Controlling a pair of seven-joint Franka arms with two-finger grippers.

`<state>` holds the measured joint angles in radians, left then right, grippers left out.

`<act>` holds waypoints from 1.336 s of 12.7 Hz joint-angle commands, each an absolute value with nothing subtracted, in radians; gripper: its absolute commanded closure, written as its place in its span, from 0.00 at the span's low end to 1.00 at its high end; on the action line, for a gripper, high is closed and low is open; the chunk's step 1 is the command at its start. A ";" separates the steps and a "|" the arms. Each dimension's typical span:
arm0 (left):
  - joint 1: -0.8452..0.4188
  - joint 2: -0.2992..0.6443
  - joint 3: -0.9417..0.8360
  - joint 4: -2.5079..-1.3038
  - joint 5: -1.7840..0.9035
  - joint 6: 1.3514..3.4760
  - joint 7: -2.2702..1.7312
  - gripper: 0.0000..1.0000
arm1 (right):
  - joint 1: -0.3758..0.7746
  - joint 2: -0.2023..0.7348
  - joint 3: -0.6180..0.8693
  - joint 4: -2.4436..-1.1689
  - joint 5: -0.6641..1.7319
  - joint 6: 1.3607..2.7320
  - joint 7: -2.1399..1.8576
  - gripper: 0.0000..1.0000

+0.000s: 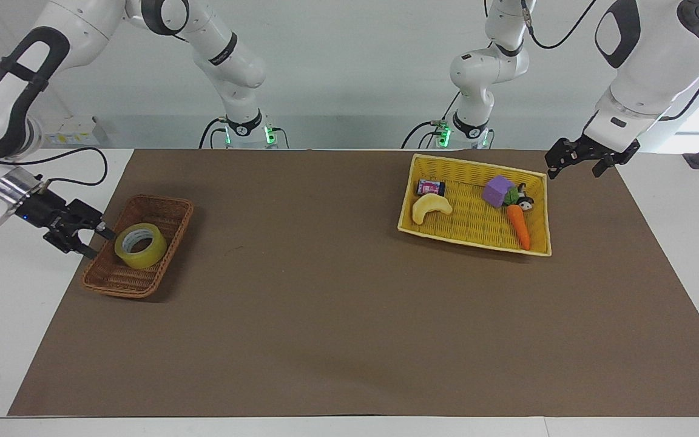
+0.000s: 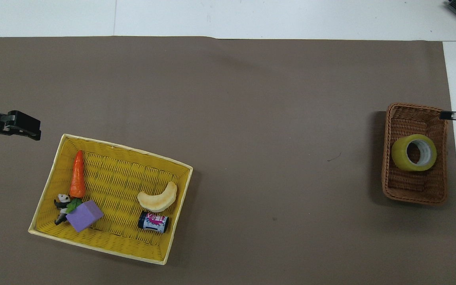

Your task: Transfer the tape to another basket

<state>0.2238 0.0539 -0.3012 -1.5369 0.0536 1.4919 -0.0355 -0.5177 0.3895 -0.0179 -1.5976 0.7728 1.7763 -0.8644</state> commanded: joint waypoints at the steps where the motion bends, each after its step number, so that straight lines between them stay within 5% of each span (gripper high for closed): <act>1: 0.233 0.063 -0.308 -1.514 0.051 1.468 -0.031 0.00 | -0.434 0.347 -0.009 -1.497 0.561 1.781 -0.751 0.00; 9: 0.186 0.063 -0.305 -1.517 0.051 1.466 -0.026 0.00 | -0.190 0.144 -0.011 -1.532 0.149 1.779 -0.318 0.00; 14: 0.184 0.063 -0.305 -1.519 0.051 1.471 -0.026 0.00 | -0.072 0.006 -0.006 -1.664 0.069 1.775 -0.099 0.00; 17: 0.026 0.061 -0.119 -1.516 0.052 1.517 -0.022 0.00 | -0.006 -0.028 -0.006 -1.681 0.066 1.756 0.021 0.00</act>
<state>0.1496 0.0543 -0.2599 -1.5356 0.0530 1.5030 -0.0353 -0.0365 0.0191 -0.0060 -1.6343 0.0904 1.7612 -0.0497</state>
